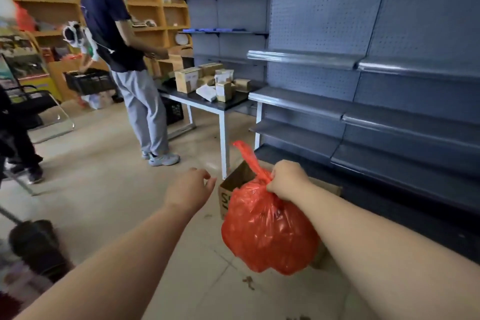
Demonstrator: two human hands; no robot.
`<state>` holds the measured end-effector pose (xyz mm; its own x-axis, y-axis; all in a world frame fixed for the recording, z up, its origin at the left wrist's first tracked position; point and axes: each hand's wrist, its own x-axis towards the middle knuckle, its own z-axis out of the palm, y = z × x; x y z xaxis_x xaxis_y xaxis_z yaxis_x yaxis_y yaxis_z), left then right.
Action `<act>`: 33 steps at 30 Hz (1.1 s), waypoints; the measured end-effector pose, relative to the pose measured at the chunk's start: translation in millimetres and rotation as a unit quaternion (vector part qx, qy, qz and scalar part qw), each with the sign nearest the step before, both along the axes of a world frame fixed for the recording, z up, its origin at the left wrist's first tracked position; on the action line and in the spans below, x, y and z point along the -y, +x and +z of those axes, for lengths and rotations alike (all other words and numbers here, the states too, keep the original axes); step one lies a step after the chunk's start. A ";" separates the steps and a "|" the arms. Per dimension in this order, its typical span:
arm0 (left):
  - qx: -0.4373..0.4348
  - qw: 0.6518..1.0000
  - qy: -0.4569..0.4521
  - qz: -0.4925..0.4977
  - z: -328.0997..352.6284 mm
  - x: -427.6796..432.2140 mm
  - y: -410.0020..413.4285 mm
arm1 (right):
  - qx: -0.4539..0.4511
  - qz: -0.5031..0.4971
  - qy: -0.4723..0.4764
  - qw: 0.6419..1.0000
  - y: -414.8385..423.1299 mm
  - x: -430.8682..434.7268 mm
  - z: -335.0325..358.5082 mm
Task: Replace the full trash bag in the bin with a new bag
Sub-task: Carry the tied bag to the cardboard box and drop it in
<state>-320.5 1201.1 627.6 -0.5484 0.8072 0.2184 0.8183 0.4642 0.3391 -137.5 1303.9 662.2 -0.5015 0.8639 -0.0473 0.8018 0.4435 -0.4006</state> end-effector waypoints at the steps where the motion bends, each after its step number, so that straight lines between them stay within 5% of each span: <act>1: -0.001 1.000 0.000 -0.015 -2.1 -16.3 5.5 | -0.003 -0.024 -0.005 1.000 10.2 -13.0 -2.9; 16: 0.018 0.987 -0.069 -0.147 -69.8 -183.8 2.5 | 0.010 -0.218 -0.079 0.973 45.0 -147.2 -79.4; 33: 0.006 0.977 -0.114 -0.182 -112.9 -347.8 -63.7 | 0.006 -0.276 -0.119 0.954 -14.3 -308.8 -146.5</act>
